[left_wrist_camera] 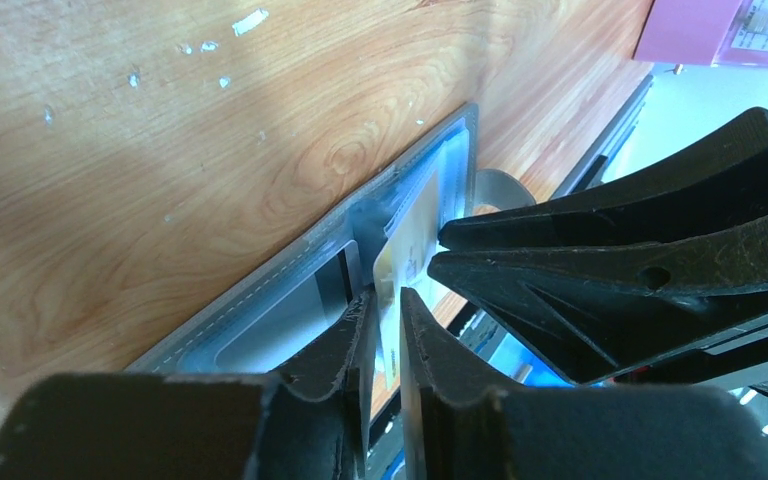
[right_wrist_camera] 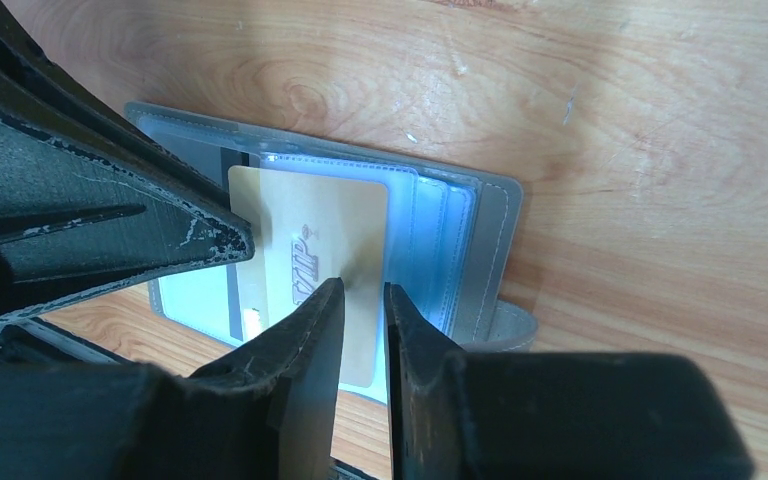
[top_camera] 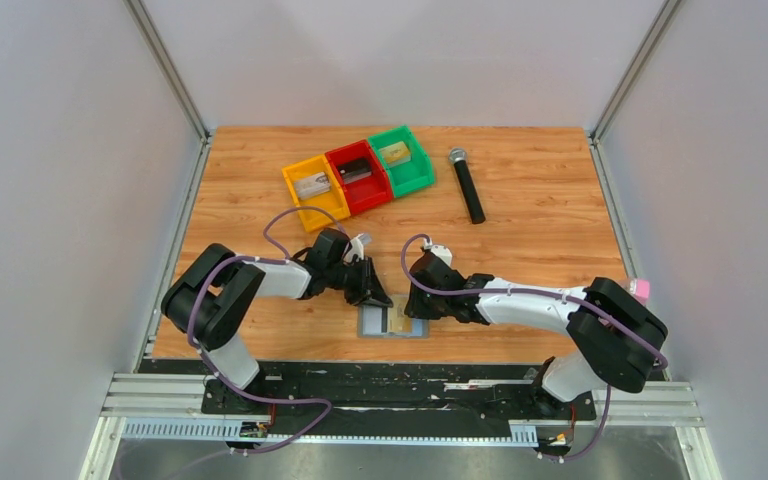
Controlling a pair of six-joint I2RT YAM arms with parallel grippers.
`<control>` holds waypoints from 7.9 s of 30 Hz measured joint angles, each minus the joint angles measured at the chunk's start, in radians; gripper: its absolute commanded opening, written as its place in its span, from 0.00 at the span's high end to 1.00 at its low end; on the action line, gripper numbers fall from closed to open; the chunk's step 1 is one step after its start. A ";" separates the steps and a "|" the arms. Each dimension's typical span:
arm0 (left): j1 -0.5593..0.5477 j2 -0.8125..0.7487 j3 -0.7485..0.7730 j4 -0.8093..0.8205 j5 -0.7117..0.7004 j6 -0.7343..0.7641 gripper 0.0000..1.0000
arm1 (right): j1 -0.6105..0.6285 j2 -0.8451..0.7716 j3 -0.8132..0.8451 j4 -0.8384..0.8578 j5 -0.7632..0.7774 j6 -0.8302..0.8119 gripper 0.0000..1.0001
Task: Take the credit cards out of the card holder
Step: Remove the credit card from the card holder, then place the credit card in the storage box, then remove the credit card from the card holder.
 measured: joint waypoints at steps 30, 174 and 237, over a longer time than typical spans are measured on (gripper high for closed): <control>0.062 -0.151 0.003 -0.221 -0.026 0.069 1.00 | -0.026 -0.001 -0.013 0.022 -0.034 0.007 0.76; 0.054 -0.696 0.380 -0.983 -0.575 0.564 0.00 | -0.593 0.964 1.288 0.277 -0.357 -0.247 1.00; 0.054 -0.668 0.367 -0.995 -0.549 0.486 0.00 | -0.566 0.454 0.927 -0.005 -0.287 -0.276 0.65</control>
